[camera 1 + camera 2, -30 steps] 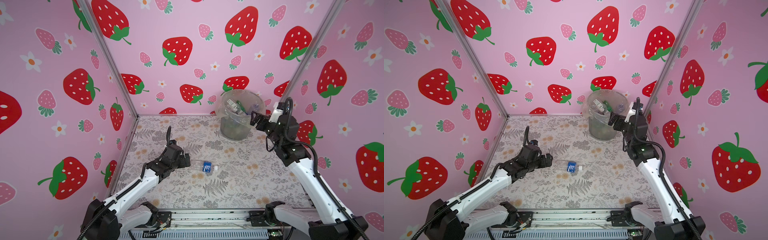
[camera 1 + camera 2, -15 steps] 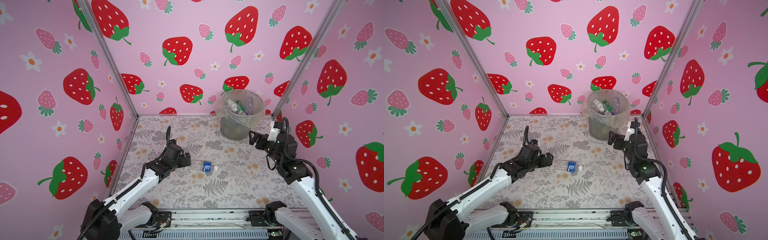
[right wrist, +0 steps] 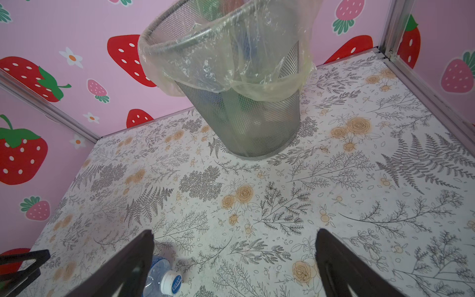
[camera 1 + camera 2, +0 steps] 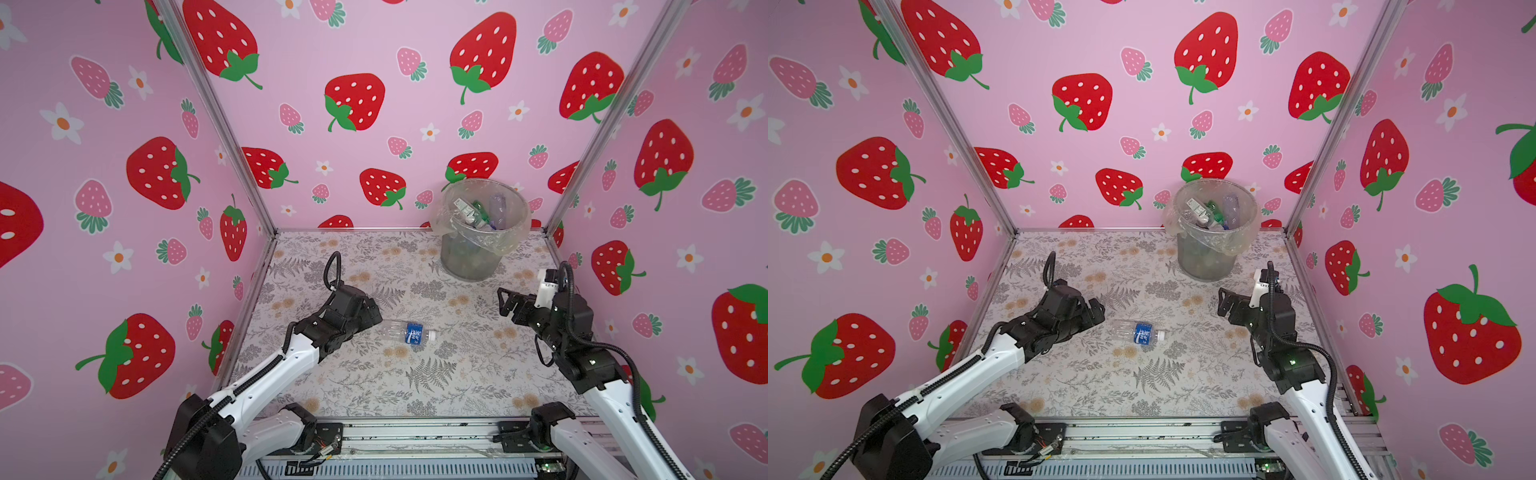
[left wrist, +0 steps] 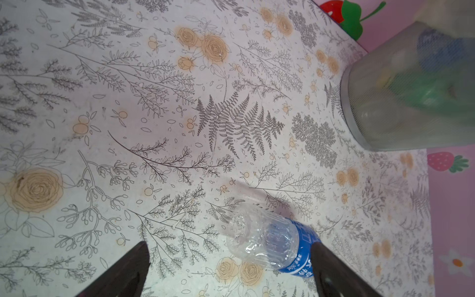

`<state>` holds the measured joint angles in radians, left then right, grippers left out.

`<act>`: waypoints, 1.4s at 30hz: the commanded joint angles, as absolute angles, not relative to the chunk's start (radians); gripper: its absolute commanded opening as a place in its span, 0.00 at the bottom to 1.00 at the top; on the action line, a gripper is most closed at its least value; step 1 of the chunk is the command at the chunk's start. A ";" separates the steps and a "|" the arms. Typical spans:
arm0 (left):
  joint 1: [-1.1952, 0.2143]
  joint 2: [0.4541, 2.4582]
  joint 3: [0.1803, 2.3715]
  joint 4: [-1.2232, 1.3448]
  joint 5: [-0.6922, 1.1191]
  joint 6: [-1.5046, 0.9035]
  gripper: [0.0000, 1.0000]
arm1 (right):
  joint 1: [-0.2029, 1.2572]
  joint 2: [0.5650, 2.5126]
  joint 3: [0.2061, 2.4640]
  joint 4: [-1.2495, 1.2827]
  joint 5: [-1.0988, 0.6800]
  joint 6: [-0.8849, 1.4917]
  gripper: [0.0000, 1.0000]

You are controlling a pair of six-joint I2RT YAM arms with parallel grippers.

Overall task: Throw the plastic bottles in the bin
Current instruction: Pick up the plastic bottle from the center of the table.

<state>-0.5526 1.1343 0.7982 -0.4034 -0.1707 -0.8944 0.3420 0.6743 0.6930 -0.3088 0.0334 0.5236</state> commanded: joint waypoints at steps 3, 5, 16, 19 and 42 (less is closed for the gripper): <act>-0.582 1.135 0.865 -0.472 -0.269 -1.116 0.99 | 0.341 0.620 0.678 -0.356 0.039 0.524 0.99; -0.603 1.155 0.904 -0.524 -0.301 -1.154 0.99 | 0.341 0.605 0.678 -0.372 0.054 0.519 0.99; -0.748 1.244 1.030 -0.607 -0.432 -1.347 0.99 | 0.341 0.514 0.669 -0.440 0.109 0.503 0.99; -0.751 1.285 1.021 -0.552 -0.364 -1.338 0.99 | 0.341 0.503 0.663 -0.435 0.092 0.510 0.99; -0.824 1.619 1.063 -0.450 -0.222 -1.482 1.00 | 0.341 0.508 0.654 -0.425 0.081 0.506 0.99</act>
<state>-0.8124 1.5963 1.0107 -0.4236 -0.2226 -1.4437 0.3420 0.5095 0.6586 -0.4271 0.0822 0.5194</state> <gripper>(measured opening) 0.998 0.994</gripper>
